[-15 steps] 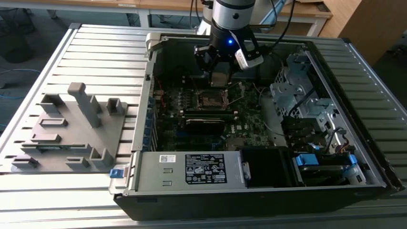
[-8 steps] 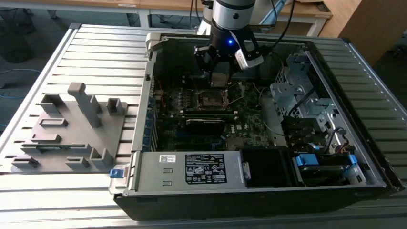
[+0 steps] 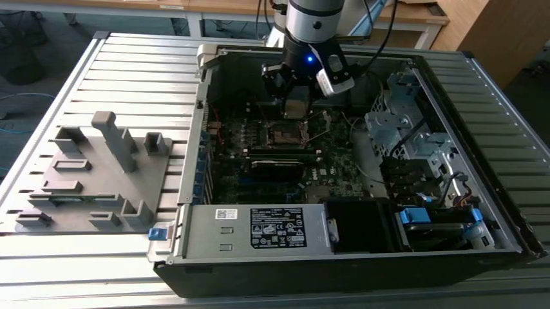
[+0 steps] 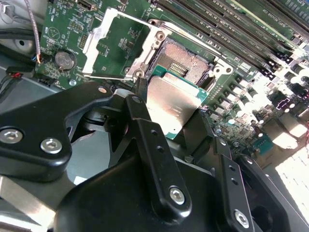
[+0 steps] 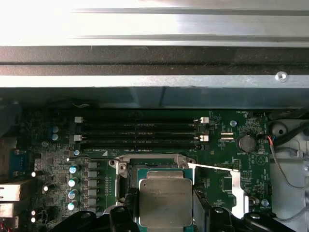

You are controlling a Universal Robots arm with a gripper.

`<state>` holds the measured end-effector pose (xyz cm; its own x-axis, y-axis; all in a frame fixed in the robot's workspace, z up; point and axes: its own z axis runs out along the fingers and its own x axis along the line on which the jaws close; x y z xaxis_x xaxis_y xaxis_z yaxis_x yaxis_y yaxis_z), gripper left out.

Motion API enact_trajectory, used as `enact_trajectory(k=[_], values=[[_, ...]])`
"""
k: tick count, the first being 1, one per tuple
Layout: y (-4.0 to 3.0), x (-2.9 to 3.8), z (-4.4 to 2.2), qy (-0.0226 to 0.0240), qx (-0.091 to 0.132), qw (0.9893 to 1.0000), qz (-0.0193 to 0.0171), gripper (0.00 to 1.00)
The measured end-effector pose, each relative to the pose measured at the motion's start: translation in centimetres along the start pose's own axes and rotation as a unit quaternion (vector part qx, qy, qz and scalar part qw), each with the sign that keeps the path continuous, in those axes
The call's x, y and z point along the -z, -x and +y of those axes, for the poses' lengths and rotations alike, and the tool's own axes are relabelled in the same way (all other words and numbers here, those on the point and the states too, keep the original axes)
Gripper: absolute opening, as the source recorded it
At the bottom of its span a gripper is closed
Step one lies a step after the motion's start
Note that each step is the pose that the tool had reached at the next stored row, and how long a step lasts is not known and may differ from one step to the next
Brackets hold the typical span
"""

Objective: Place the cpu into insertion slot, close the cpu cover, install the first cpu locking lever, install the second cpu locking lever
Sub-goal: 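Place the cpu into insertion slot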

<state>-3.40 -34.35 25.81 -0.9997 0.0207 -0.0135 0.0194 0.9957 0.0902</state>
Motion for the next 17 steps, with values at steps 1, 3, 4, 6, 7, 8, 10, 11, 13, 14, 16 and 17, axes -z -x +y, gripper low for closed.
enact_trajectory(k=[1, 3, 4, 6, 7, 8, 10, 11, 13, 14, 16, 17], values=[[-0.04, -0.11, -0.01, 0.0, 0.0, 1.0, 0.0, 0.54], [-0.12, -0.29, -0.03, -0.0001, 0.0, 1.0, 0.0, 0.54], [-0.17, -0.36, -0.04, -0.0001, 0.0, 1.0, 0.0001, 0.54], [-0.28, -0.49, -0.05, -0.0001, 0.0, 1.0, 0.0, 0.54], [-0.32, -0.53, -0.06, -0.0001, 0.0, 1.0, 0.0, 0.54], [-0.32, -0.53, -0.06, -0.0002, 0.0, 1.0, 0.0001, 0.54], [-0.32, -0.53, -0.06, -0.0002, 0.0, 1.0, 0.0001, 0.54], [-0.32, -0.54, -0.06, -0.0001, 0.0, 1.0, 0.0001, 0.54], [-0.33, -0.62, -0.06, 0.0002, 0.0, 1.0, -0.0001, 0.54], [-0.36, -0.67, -0.06, 0.0001, 0.0, 1.0, -0.0001, 0.54], [-0.4, -0.72, -0.08, -0.0001, 0.0, 1.0, 0.0001, 0.54], [-0.4, -0.72, -0.08, -0.0002, 0.0, 1.0, 0.0001, 0.54]])
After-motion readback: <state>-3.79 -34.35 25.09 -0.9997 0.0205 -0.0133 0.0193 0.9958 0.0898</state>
